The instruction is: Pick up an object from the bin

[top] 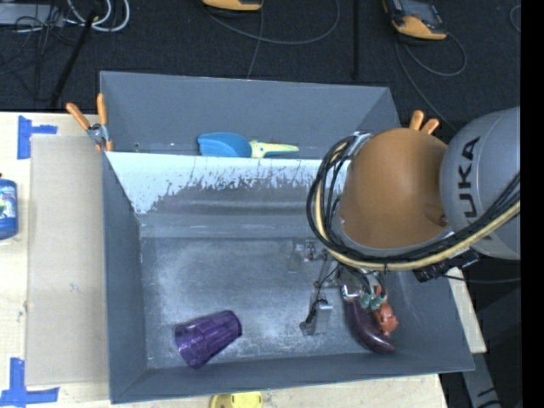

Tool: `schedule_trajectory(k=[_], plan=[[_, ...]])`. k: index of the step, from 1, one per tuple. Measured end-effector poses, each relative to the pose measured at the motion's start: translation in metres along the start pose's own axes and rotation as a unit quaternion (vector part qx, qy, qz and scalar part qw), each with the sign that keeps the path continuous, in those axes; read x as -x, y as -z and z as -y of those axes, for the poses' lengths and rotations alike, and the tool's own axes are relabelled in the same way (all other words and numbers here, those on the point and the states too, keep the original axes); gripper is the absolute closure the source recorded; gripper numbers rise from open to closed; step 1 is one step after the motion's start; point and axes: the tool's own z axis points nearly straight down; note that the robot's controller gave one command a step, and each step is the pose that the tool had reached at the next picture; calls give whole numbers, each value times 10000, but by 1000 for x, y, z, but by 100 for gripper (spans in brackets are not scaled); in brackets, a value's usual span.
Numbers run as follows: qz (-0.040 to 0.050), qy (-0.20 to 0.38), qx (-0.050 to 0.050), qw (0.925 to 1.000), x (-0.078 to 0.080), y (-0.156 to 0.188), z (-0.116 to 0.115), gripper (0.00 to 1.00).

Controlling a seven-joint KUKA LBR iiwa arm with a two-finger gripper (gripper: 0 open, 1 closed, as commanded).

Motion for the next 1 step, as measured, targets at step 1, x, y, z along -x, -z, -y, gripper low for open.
schedule_trajectory(k=[1], plan=[[39,-12,2,10000,2,4,0,0]])
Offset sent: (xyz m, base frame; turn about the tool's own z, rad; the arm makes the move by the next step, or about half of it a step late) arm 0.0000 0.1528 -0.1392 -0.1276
